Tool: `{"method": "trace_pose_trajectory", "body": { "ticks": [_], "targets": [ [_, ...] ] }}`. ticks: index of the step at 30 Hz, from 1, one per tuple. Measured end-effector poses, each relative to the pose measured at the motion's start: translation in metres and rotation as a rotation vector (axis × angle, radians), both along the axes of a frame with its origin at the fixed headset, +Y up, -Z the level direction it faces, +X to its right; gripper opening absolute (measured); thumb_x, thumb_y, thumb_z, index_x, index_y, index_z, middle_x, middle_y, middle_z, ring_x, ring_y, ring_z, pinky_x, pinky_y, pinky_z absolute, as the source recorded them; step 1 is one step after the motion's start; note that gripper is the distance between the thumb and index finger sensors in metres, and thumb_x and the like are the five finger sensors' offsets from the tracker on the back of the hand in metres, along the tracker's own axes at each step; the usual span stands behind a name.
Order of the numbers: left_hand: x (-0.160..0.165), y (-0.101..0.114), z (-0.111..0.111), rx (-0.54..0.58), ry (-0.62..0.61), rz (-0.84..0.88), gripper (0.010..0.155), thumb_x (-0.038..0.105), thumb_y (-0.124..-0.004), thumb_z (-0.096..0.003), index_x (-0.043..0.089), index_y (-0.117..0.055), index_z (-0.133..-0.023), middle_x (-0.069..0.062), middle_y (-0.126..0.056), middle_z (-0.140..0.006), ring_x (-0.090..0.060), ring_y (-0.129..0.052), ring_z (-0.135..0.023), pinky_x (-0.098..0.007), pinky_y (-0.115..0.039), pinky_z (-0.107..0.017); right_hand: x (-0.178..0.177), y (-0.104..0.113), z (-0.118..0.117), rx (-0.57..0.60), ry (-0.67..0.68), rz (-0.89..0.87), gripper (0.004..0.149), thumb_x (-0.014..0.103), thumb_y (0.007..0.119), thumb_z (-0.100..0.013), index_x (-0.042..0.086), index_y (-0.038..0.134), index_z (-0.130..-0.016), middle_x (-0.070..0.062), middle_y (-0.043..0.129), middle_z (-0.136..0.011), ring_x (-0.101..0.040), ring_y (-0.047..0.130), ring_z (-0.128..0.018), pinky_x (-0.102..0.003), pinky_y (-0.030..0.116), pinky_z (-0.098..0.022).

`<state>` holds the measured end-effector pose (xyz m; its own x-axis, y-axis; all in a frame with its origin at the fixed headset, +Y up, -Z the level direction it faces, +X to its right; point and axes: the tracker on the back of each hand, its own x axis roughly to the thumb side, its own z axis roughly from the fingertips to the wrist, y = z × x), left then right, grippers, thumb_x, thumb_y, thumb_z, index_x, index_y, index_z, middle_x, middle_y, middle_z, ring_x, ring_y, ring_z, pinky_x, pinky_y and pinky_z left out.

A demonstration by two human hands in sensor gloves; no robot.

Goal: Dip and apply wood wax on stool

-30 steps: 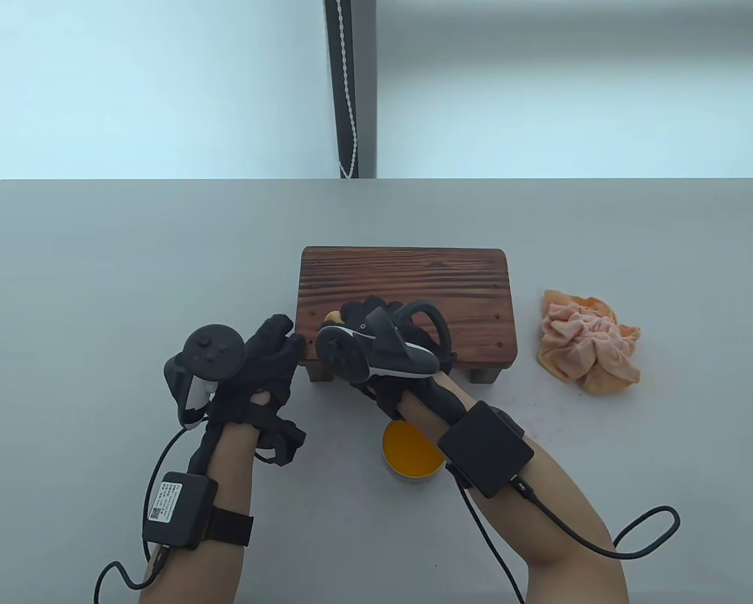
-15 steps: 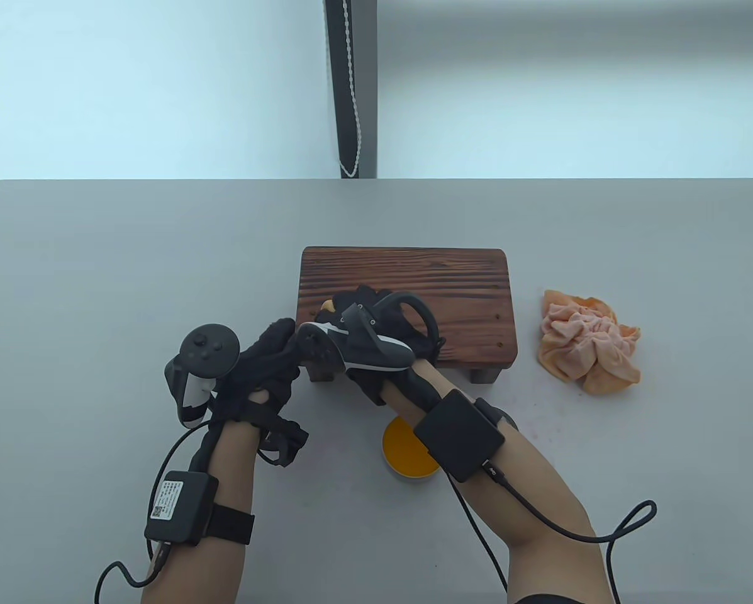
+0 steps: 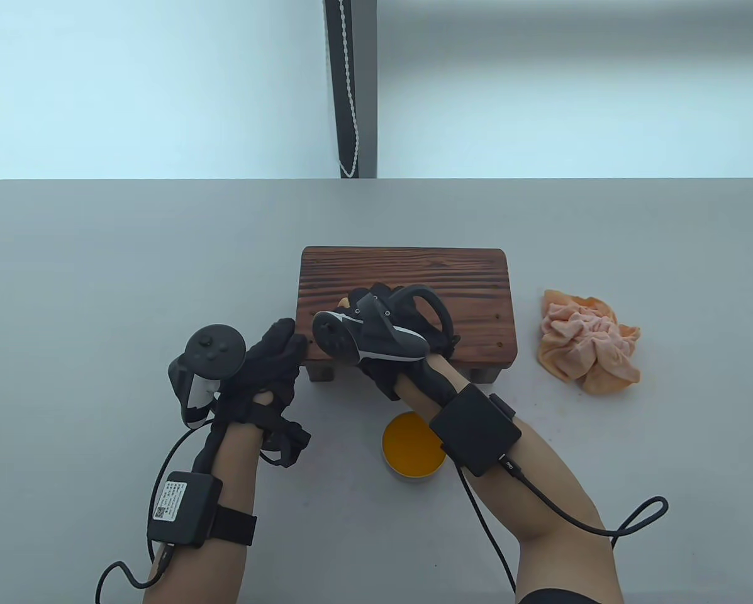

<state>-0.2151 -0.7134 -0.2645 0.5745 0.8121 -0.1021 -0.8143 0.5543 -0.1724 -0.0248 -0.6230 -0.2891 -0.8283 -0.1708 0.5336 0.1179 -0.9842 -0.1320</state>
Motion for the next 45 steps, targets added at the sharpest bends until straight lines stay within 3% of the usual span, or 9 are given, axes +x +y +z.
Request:
{"method": "trace_pose_trajectory", "body": {
  "ticks": [5,11,18,24,28,31,37,42,45],
  "targets": [
    [0.002,0.001,0.001,0.009,0.002,-0.018,0.073,0.041,-0.069,-0.0612,-0.009,-0.058,-0.114,-0.029,-0.087,-0.090,-0.047,-0.091,-0.074,-0.071,-0.075,-0.056,0.001,0.004,0.025,-0.062,0.075,0.013,0.037,0.024,0.095,-0.050,0.016,0.096,-0.086,-0.024,0.102,-0.073,-0.040,0.104,-0.056,-0.063,0.088,-0.045],
    [0.003,0.004,0.001,0.009,0.004,-0.048,0.073,0.041,-0.069,-0.0610,-0.009,-0.060,-0.113,-0.028,-0.088,-0.089,-0.047,-0.091,-0.074,-0.071,-0.075,-0.056,0.007,0.001,-0.002,-0.037,-0.023,-0.030,0.036,0.025,0.093,-0.050,0.021,0.094,-0.086,-0.023,0.102,-0.074,-0.039,0.104,-0.056,-0.063,0.089,-0.045],
    [0.004,0.003,0.001,0.010,0.003,-0.053,0.073,0.041,-0.069,-0.0613,-0.009,-0.059,-0.114,-0.028,-0.088,-0.089,-0.047,-0.090,-0.074,-0.071,-0.075,-0.056,0.009,0.005,0.028,-0.061,0.059,0.062,0.037,0.024,0.095,-0.049,0.015,0.096,-0.086,-0.025,0.103,-0.071,-0.040,0.105,-0.055,-0.063,0.089,-0.044],
    [0.004,0.003,0.001,0.009,-0.002,-0.062,0.074,0.041,-0.069,-0.0611,-0.009,-0.059,-0.114,-0.028,-0.088,-0.088,-0.047,-0.091,-0.073,-0.071,-0.074,-0.056,0.019,0.000,-0.004,-0.009,-0.063,-0.003,0.036,0.025,0.093,-0.050,0.020,0.095,-0.086,-0.024,0.103,-0.073,-0.039,0.105,-0.055,-0.062,0.089,-0.044],
    [0.004,0.003,0.001,0.004,-0.006,-0.053,0.074,0.042,-0.069,-0.0611,-0.009,-0.059,-0.114,-0.027,-0.088,-0.089,-0.046,-0.091,-0.074,-0.071,-0.074,-0.057,0.021,0.006,0.015,-0.055,-0.016,0.106,0.037,0.023,0.094,-0.050,0.016,0.095,-0.086,-0.025,0.102,-0.072,-0.040,0.105,-0.055,-0.063,0.089,-0.044],
    [0.005,0.003,0.002,0.009,-0.004,-0.059,0.074,0.042,-0.068,-0.0611,-0.009,-0.058,-0.114,-0.028,-0.088,-0.089,-0.046,-0.091,-0.073,-0.071,-0.075,-0.056,0.021,0.006,0.027,-0.092,0.029,0.062,0.037,0.023,0.095,-0.050,0.015,0.096,-0.086,-0.025,0.103,-0.072,-0.040,0.105,-0.055,-0.063,0.089,-0.044],
    [0.004,0.004,0.001,0.006,-0.008,-0.059,0.074,0.042,-0.068,-0.0611,-0.009,-0.059,-0.114,-0.027,-0.088,-0.089,-0.046,-0.091,-0.073,-0.071,-0.075,-0.056,0.034,0.001,-0.003,-0.029,-0.087,0.002,0.036,0.024,0.093,-0.050,0.020,0.095,-0.086,-0.024,0.103,-0.073,-0.039,0.105,-0.055,-0.062,0.089,-0.044],
    [0.004,0.004,0.001,0.001,-0.012,-0.047,0.074,0.042,-0.069,-0.0612,-0.009,-0.058,-0.114,-0.028,-0.087,-0.089,-0.047,-0.090,-0.074,-0.072,-0.074,-0.057,0.037,0.006,0.028,-0.074,-0.014,0.080,0.037,0.023,0.095,-0.049,0.015,0.096,-0.085,-0.025,0.103,-0.071,-0.040,0.105,-0.054,-0.064,0.089,-0.044],
    [0.004,0.004,0.001,0.005,-0.011,-0.054,0.074,0.042,-0.068,-0.0612,-0.009,-0.058,-0.114,-0.028,-0.088,-0.089,-0.047,-0.091,-0.074,-0.072,-0.074,-0.057,0.036,0.004,0.028,-0.038,-0.017,0.050,0.036,0.024,0.095,-0.049,0.018,0.097,-0.085,-0.024,0.103,-0.072,-0.039,0.105,-0.055,-0.063,0.089,-0.045]
  ]
}}
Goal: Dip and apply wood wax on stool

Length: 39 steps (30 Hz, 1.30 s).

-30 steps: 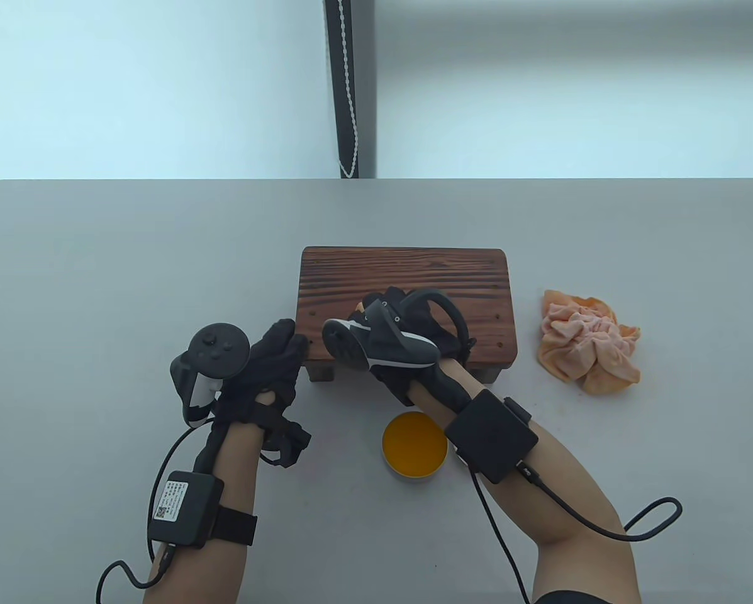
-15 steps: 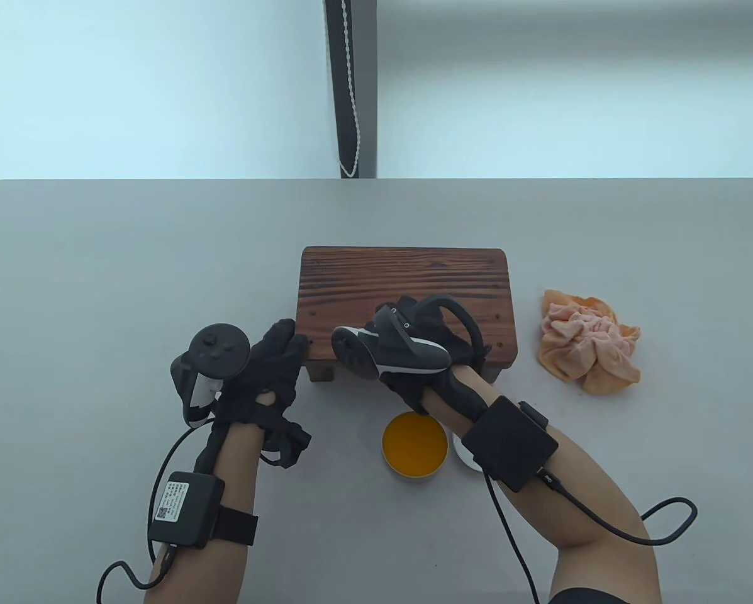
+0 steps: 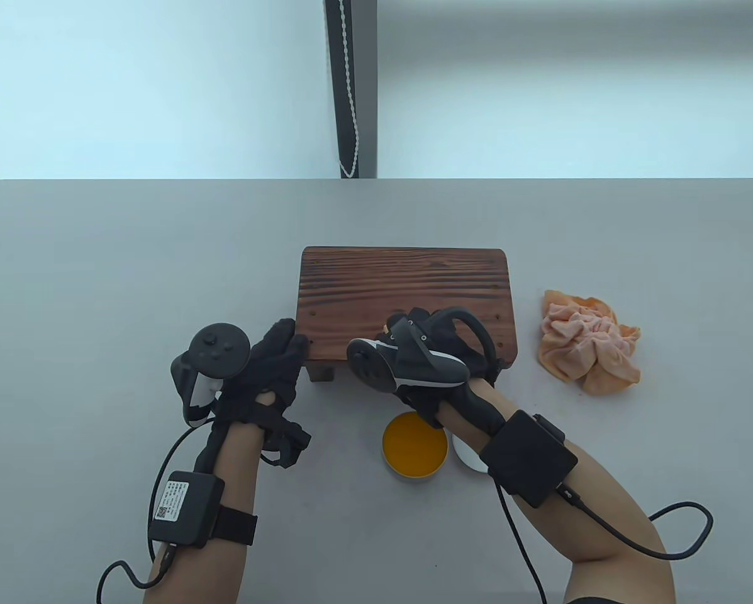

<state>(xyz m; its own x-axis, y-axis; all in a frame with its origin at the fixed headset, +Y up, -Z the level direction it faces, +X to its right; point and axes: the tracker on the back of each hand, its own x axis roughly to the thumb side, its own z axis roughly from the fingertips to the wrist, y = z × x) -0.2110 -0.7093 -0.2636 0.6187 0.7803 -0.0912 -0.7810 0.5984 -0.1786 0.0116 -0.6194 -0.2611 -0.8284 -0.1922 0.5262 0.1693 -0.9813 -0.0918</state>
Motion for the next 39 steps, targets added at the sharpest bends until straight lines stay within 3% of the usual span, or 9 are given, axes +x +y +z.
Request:
{"method": "trace_pose_trajectory", "body": {
  "ticks": [5,12,20,24,27,34,39],
  "targets": [
    [-0.001,0.000,0.000,-0.004,-0.003,-0.002,0.074,0.042,-0.068,-0.0612,-0.009,-0.058,-0.114,-0.027,-0.088,-0.089,-0.047,-0.091,-0.074,-0.072,-0.074,-0.057,0.009,-0.003,-0.022,0.026,-0.082,-0.040,0.036,0.025,0.093,-0.050,0.020,0.094,-0.086,-0.024,0.102,-0.073,-0.039,0.105,-0.055,-0.062,0.089,-0.044],
    [-0.001,0.000,-0.001,-0.001,-0.002,-0.010,0.074,0.042,-0.069,-0.0611,-0.009,-0.058,-0.114,-0.027,-0.088,-0.089,-0.047,-0.091,-0.074,-0.072,-0.075,-0.057,0.011,-0.001,0.010,0.021,-0.003,0.007,0.037,0.024,0.096,-0.049,0.015,0.097,-0.085,-0.025,0.103,-0.071,-0.040,0.105,-0.054,-0.063,0.089,-0.044],
    [-0.004,-0.003,-0.001,-0.013,-0.012,0.025,0.074,0.042,-0.069,-0.0610,-0.008,-0.059,-0.114,-0.028,-0.088,-0.089,-0.047,-0.091,-0.074,-0.073,-0.074,-0.057,0.020,-0.004,-0.022,0.040,-0.107,-0.035,0.037,0.025,0.094,-0.050,0.020,0.095,-0.086,-0.024,0.102,-0.073,-0.039,0.105,-0.055,-0.062,0.089,-0.044],
    [-0.001,0.000,0.000,0.011,-0.002,-0.026,0.074,0.042,-0.069,-0.0609,-0.008,-0.059,-0.114,-0.027,-0.089,-0.088,-0.047,-0.091,-0.074,-0.072,-0.074,-0.057,0.015,-0.002,0.002,0.062,-0.049,0.091,0.037,0.024,0.095,-0.049,0.016,0.096,-0.086,-0.025,0.103,-0.072,-0.040,0.105,-0.054,-0.063,0.090,-0.044],
    [0.000,0.001,0.001,0.022,0.002,-0.050,0.074,0.042,-0.069,-0.0609,-0.008,-0.060,-0.114,-0.027,-0.089,-0.088,-0.046,-0.092,-0.073,-0.072,-0.075,-0.057,0.009,0.000,0.011,0.022,-0.011,0.060,0.037,0.024,0.096,-0.049,0.015,0.097,-0.085,-0.025,0.103,-0.071,-0.040,0.105,-0.054,-0.063,0.090,-0.044],
    [0.000,0.001,0.000,0.018,-0.002,-0.046,0.074,0.043,-0.069,-0.0610,-0.008,-0.059,-0.114,-0.027,-0.089,-0.088,-0.046,-0.092,-0.073,-0.072,-0.075,-0.057,0.022,-0.004,-0.022,0.050,-0.121,-0.004,0.037,0.025,0.094,-0.050,0.020,0.095,-0.086,-0.024,0.103,-0.073,-0.039,0.105,-0.055,-0.062,0.090,-0.044],
    [0.000,0.001,0.000,0.016,0.000,-0.039,0.074,0.043,-0.069,-0.0609,-0.008,-0.060,-0.114,-0.027,-0.089,-0.088,-0.046,-0.092,-0.073,-0.072,-0.074,-0.057,0.026,-0.001,0.002,0.008,-0.058,0.025,0.038,0.023,0.095,-0.049,0.014,0.096,-0.086,-0.026,0.103,-0.071,-0.040,0.105,-0.054,-0.063,0.090,-0.044]
  ]
}}
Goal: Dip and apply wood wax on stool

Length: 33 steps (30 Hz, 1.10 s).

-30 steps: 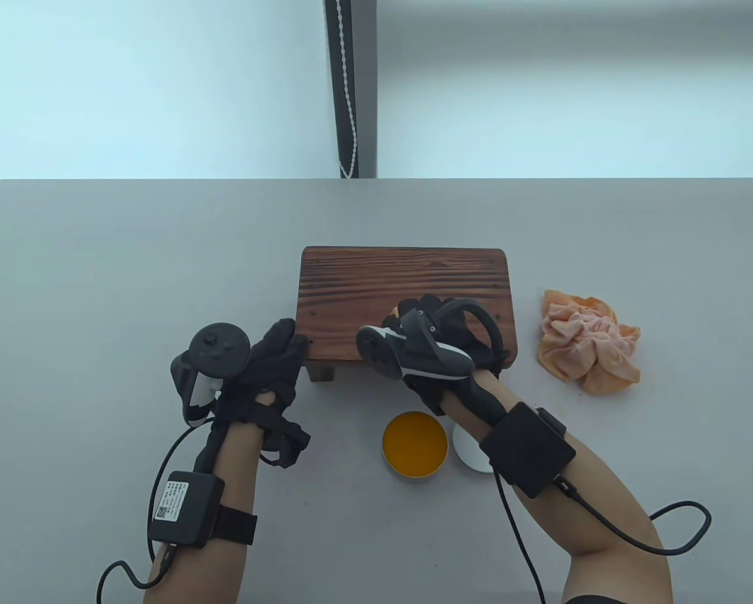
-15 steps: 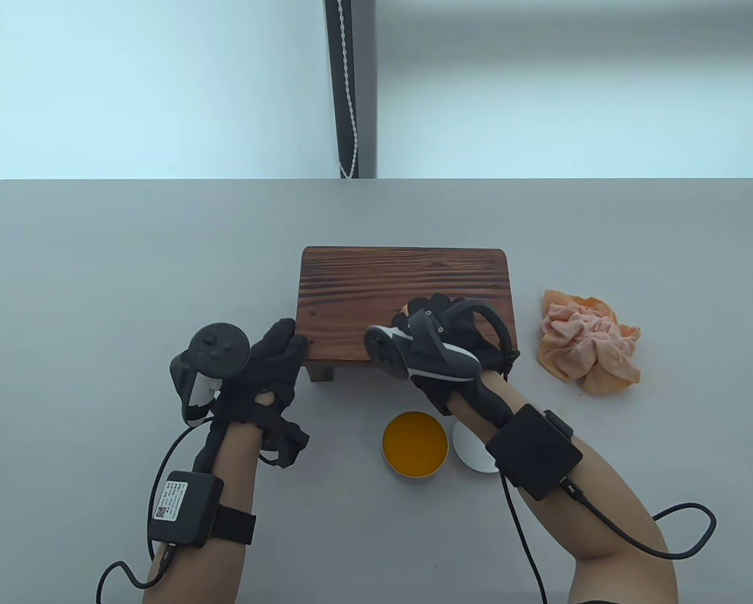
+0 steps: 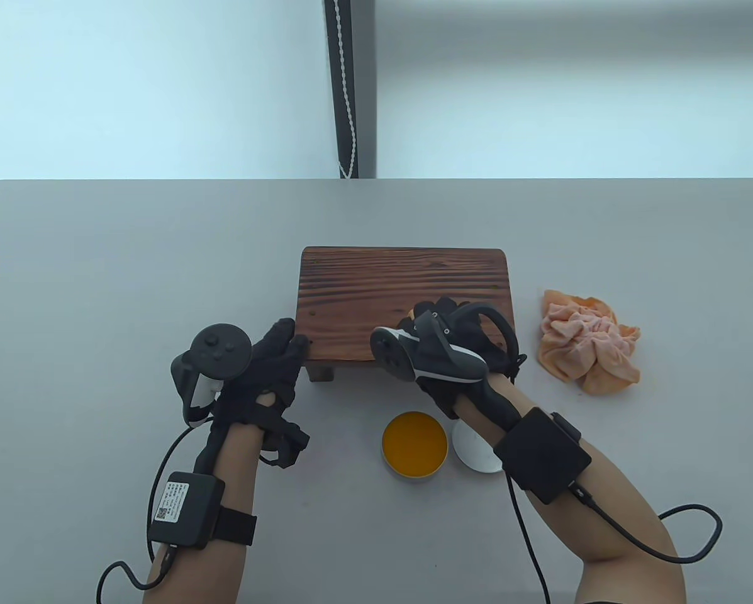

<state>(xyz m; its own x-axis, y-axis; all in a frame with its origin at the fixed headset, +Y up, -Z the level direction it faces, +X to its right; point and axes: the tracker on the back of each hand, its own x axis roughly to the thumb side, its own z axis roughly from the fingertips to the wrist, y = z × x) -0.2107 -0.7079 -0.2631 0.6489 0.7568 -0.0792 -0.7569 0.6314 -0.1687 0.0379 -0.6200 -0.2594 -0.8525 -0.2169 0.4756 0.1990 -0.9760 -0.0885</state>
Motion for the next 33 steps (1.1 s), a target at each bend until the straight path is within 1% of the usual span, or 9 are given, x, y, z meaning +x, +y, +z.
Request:
{"method": "trace_pose_trajectory", "body": {
  "ticks": [3,8,11,15,21,24,28,30,33],
  "targets": [
    [0.000,0.000,0.000,0.003,0.001,0.001,0.074,0.042,-0.069,-0.0608,-0.008,-0.060,-0.114,-0.027,-0.090,-0.087,-0.046,-0.092,-0.073,-0.072,-0.075,-0.056,-0.003,-0.002,0.003,0.021,0.007,-0.041,0.037,0.024,0.095,-0.049,0.016,0.096,-0.085,-0.025,0.103,-0.072,-0.040,0.105,-0.055,-0.063,0.090,-0.044],
    [0.000,0.000,0.000,0.004,0.001,-0.004,0.074,0.043,-0.069,-0.0610,-0.008,-0.060,-0.114,-0.027,-0.089,-0.088,-0.046,-0.092,-0.073,-0.072,-0.075,-0.057,0.010,-0.004,-0.023,0.040,-0.085,-0.077,0.037,0.024,0.094,-0.050,0.018,0.095,-0.086,-0.025,0.103,-0.072,-0.040,0.105,-0.054,-0.062,0.090,-0.044],
    [0.000,0.000,0.000,-0.001,-0.001,0.002,0.074,0.043,-0.069,-0.0609,-0.008,-0.060,-0.114,-0.027,-0.089,-0.088,-0.046,-0.092,-0.073,-0.072,-0.074,-0.057,0.016,-0.003,-0.011,0.040,-0.067,-0.018,0.037,0.023,0.094,-0.049,0.016,0.095,-0.086,-0.025,0.103,-0.072,-0.040,0.105,-0.054,-0.063,0.090,-0.044],
    [0.000,0.000,0.000,0.012,0.004,-0.004,0.073,0.043,-0.069,-0.0609,-0.008,-0.060,-0.114,-0.027,-0.090,-0.087,-0.046,-0.092,-0.073,-0.072,-0.075,-0.057,0.012,-0.002,0.007,0.024,-0.001,-0.024,0.038,0.024,0.096,-0.049,0.015,0.096,-0.085,-0.025,0.103,-0.071,-0.040,0.105,-0.054,-0.063,0.090,-0.044],
    [0.000,-0.001,0.000,0.014,0.005,-0.009,0.074,0.043,-0.069,-0.0609,-0.008,-0.060,-0.114,-0.027,-0.090,-0.087,-0.046,-0.092,-0.073,-0.072,-0.074,-0.056,0.023,-0.007,-0.018,0.057,-0.081,-0.111,0.037,0.025,0.094,-0.050,0.018,0.095,-0.086,-0.024,0.103,-0.072,-0.039,0.105,-0.054,-0.062,0.090,-0.044],
    [0.000,-0.001,0.000,0.012,0.003,-0.008,0.074,0.043,-0.069,-0.0610,-0.008,-0.060,-0.114,-0.027,-0.090,-0.087,-0.046,-0.092,-0.073,-0.072,-0.074,-0.057,0.028,-0.005,-0.012,0.067,-0.085,-0.036,0.037,0.024,0.094,-0.050,0.016,0.095,-0.086,-0.025,0.103,-0.072,-0.040,0.105,-0.054,-0.063,0.090,-0.044],
    [0.001,0.000,0.000,0.016,0.002,-0.018,0.073,0.043,-0.069,-0.0611,-0.008,-0.060,-0.114,-0.027,-0.090,-0.087,-0.046,-0.092,-0.073,-0.072,-0.074,-0.057,0.026,-0.002,0.009,0.021,-0.023,-0.049,0.037,0.024,0.095,-0.049,0.014,0.096,-0.085,-0.026,0.103,-0.071,-0.040,0.105,-0.054,-0.063,0.089,-0.044],
    [0.002,0.000,0.001,0.022,0.001,-0.028,0.073,0.043,-0.068,-0.0611,-0.008,-0.060,-0.114,-0.026,-0.090,-0.087,-0.046,-0.092,-0.073,-0.072,-0.074,-0.057,0.022,-0.003,0.008,0.034,-0.024,-0.056,0.037,0.024,0.095,-0.049,0.016,0.096,-0.085,-0.025,0.103,-0.071,-0.040,0.105,-0.054,-0.063,0.089,-0.044],
    [0.002,0.000,0.001,0.017,0.000,-0.020,0.073,0.043,-0.068,-0.0611,-0.008,-0.060,-0.114,-0.027,-0.090,-0.087,-0.046,-0.092,-0.073,-0.072,-0.074,-0.057,0.025,-0.005,-0.008,0.050,-0.071,-0.080,0.036,0.024,0.094,-0.050,0.019,0.096,-0.085,-0.025,0.103,-0.072,-0.039,0.105,-0.055,-0.062,0.090,-0.044]
  ]
}}
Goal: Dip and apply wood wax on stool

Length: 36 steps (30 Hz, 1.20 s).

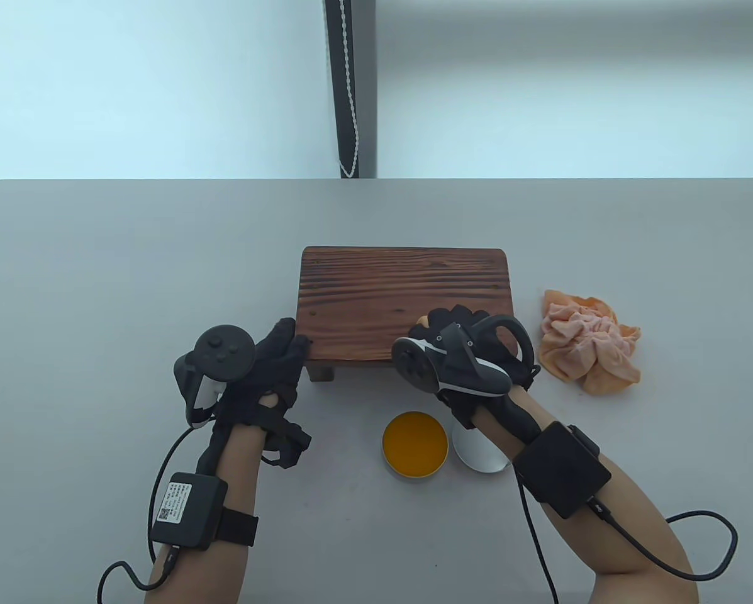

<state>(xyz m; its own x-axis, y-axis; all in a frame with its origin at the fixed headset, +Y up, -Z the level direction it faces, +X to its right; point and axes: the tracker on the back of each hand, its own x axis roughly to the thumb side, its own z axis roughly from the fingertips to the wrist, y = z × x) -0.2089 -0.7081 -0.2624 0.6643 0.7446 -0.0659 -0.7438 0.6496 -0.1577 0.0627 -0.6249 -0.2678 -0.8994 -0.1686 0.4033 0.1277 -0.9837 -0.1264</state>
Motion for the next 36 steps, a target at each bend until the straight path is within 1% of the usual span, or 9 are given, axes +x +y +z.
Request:
{"method": "trace_pose_trajectory", "body": {
  "ticks": [3,9,15,18,22,26,29,33,36],
  "targets": [
    [0.000,0.000,0.000,-0.002,0.000,0.003,0.073,0.043,-0.068,-0.0610,-0.008,-0.060,-0.114,-0.026,-0.090,-0.087,-0.046,-0.092,-0.073,-0.072,-0.074,-0.057,0.007,0.000,-0.005,0.015,-0.034,0.037,0.037,0.024,0.094,-0.050,0.017,0.095,-0.086,-0.025,0.103,-0.072,-0.040,0.105,-0.054,-0.063,0.090,-0.044],
    [0.002,0.001,0.001,0.008,0.002,-0.020,0.073,0.043,-0.068,-0.0612,-0.008,-0.060,-0.114,-0.026,-0.090,-0.087,-0.046,-0.092,-0.073,-0.072,-0.074,-0.057,0.003,0.002,0.019,-0.020,0.055,0.045,0.038,0.024,0.096,-0.049,0.014,0.097,-0.085,-0.026,0.103,-0.070,-0.040,0.105,-0.053,-0.063,0.089,-0.044],
    [0.000,0.000,0.000,-0.001,0.001,0.001,0.073,0.043,-0.068,-0.0612,-0.007,-0.059,-0.114,-0.026,-0.090,-0.087,-0.046,-0.092,-0.073,-0.072,-0.074,-0.057,0.012,-0.001,-0.006,0.011,-0.060,0.002,0.037,0.024,0.094,-0.049,0.017,0.096,-0.086,-0.025,0.103,-0.071,-0.040,0.105,-0.054,-0.063,0.089,-0.043],
    [0.000,0.000,0.000,-0.005,0.001,0.011,0.073,0.043,-0.068,-0.0613,-0.007,-0.059,-0.114,-0.027,-0.089,-0.087,-0.046,-0.092,-0.073,-0.073,-0.074,-0.057,0.014,0.001,0.006,0.001,-0.040,0.066,0.037,0.023,0.095,-0.049,0.015,0.096,-0.085,-0.026,0.103,-0.071,-0.040,0.105,-0.053,-0.063,0.089,-0.043],
    [0.000,0.000,0.000,-0.001,0.001,0.002,0.073,0.042,-0.068,-0.0612,-0.008,-0.059,-0.114,-0.027,-0.090,-0.087,-0.046,-0.092,-0.073,-0.073,-0.074,-0.057,0.011,0.003,0.022,-0.035,0.025,0.030,0.038,0.024,0.096,-0.049,0.015,0.097,-0.085,-0.025,0.103,-0.071,-0.040,0.105,-0.054,-0.063,0.089,-0.044],
    [-0.001,-0.001,0.000,-0.001,0.001,0.000,0.073,0.043,-0.067,-0.0612,-0.007,-0.059,-0.114,-0.026,-0.090,-0.087,-0.046,-0.092,-0.073,-0.072,-0.074,-0.057,0.017,-0.001,-0.002,0.007,-0.043,-0.014,0.037,0.025,0.095,-0.050,0.019,0.096,-0.086,-0.024,0.103,-0.072,-0.039,0.105,-0.055,-0.062,0.089,-0.044],
    [-0.001,-0.001,0.000,-0.003,0.001,0.003,0.073,0.043,-0.067,-0.0612,-0.007,-0.059,-0.114,-0.026,-0.090,-0.087,-0.046,-0.092,-0.073,-0.072,-0.074,-0.057,0.024,-0.001,-0.008,0.029,-0.080,0.035,0.037,0.025,0.094,-0.050,0.018,0.095,-0.086,-0.024,0.103,-0.072,-0.039,0.105,-0.054,-0.062,0.090,-0.044],
    [0.000,0.000,0.000,-0.008,0.000,0.013,0.073,0.043,-0.068,-0.0612,-0.007,-0.059,-0.114,-0.027,-0.089,-0.087,-0.046,-0.092,-0.073,-0.073,-0.074,-0.057,0.027,0.003,0.016,-0.033,-0.029,0.065,0.038,0.024,0.096,-0.049,0.014,0.096,-0.085,-0.026,0.103,-0.070,-0.040,0.105,-0.053,-0.064,0.089,-0.043],
    [0.001,0.001,0.000,0.000,0.000,-0.008,0.073,0.042,-0.068,-0.0612,-0.008,-0.059,-0.114,-0.027,-0.090,-0.087,-0.046,-0.092,-0.073,-0.073,-0.074,-0.057,0.022,0.004,0.021,-0.045,0.006,0.033,0.038,0.025,0.096,-0.049,0.015,0.097,-0.085,-0.025,0.103,-0.071,-0.040,0.105,-0.054,-0.063,0.089,-0.044]
  ]
}}
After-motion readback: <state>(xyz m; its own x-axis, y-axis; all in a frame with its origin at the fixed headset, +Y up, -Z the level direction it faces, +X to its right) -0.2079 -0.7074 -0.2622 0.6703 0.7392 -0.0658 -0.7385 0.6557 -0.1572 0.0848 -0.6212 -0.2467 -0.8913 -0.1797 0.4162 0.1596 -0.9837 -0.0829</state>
